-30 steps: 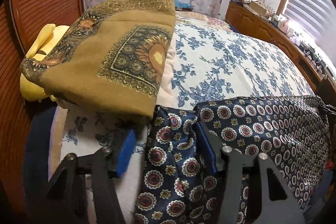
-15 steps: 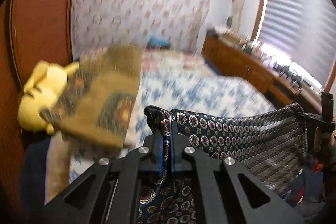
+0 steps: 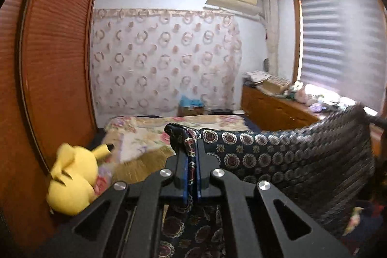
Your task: Fold small clothes
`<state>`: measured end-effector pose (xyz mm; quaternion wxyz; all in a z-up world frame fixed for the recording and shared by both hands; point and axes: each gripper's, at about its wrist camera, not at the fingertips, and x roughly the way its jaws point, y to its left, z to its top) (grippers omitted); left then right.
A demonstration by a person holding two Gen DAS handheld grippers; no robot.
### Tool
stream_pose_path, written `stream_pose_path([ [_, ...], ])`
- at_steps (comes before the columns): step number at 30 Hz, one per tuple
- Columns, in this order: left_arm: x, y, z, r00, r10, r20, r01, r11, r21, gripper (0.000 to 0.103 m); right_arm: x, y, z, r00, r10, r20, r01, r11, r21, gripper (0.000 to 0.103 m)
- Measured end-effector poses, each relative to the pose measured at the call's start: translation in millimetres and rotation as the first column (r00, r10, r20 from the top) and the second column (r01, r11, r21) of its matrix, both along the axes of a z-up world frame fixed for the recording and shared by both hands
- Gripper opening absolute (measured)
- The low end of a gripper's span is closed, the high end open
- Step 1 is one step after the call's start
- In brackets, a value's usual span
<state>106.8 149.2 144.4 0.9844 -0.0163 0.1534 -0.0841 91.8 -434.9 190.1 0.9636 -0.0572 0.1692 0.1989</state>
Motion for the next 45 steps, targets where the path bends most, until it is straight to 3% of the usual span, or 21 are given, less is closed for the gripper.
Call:
stream_pose_path([
  [4,76,-8,-13,0.999,0.026,-0.038,-0.024,0.998,0.057,0.009,91,23,-9,0.995,-0.086,-0.05,0.08,0.991,-0.109,0.003],
  [7,134,-13,-46,0.991,0.004,-0.132,0.009,0.996,0.093,0.01,166,29,-50,0.978,-0.166,-0.125,0.144,0.974,-0.173,0.005],
  [8,153,-13,-63,0.983,0.001,-0.184,0.017,0.995,0.095,0.014,189,29,-69,0.966,-0.195,-0.169,0.162,0.968,-0.19,0.006],
  [10,168,-11,-86,0.972,-0.007,-0.236,0.03,0.995,0.094,0.023,223,28,-109,0.935,-0.26,-0.239,0.206,0.951,-0.23,0.017],
  [13,157,-19,-108,0.962,-0.046,-0.268,0.069,0.995,0.077,0.035,242,18,-152,0.9,-0.287,-0.329,0.227,0.951,-0.21,0.018],
  [14,152,-20,-117,0.956,-0.067,-0.284,0.092,0.993,0.076,0.038,242,15,-163,0.896,-0.281,-0.345,0.22,0.954,-0.205,0.018],
  [16,141,-32,-125,0.945,-0.095,-0.312,0.127,0.989,0.082,0.039,237,9,-178,0.894,-0.275,-0.353,0.208,0.954,-0.216,0.032],
  [17,137,-37,-130,0.937,-0.106,-0.333,0.142,0.986,0.086,0.041,230,6,-184,0.892,-0.276,-0.357,0.206,0.953,-0.221,0.035],
  [23,96,-61,-161,0.906,-0.16,-0.391,0.2,0.978,0.062,0.055,182,-8,-193,0.888,-0.237,-0.395,0.174,0.966,-0.189,0.038],
  [28,71,-89,-183,0.879,-0.2,-0.433,0.249,0.967,0.06,0.057,145,-19,-212,0.881,-0.179,-0.438,0.121,0.98,-0.158,0.042],
  [37,64,-135,-221,0.819,-0.224,-0.528,0.295,0.954,0.054,0.057,127,-54,-244,0.829,-0.228,-0.511,0.199,0.974,-0.112,0.047],
  [41,66,-144,-235,0.808,-0.212,-0.55,0.295,0.953,0.067,0.057,125,-58,-247,0.816,-0.212,-0.539,0.209,0.976,-0.066,0.047],
  [45,64,-149,-237,0.825,-0.195,-0.53,0.288,0.953,0.099,0.057,125,-52,-249,0.809,-0.194,-0.556,0.21,0.977,-0.035,0.047],
])
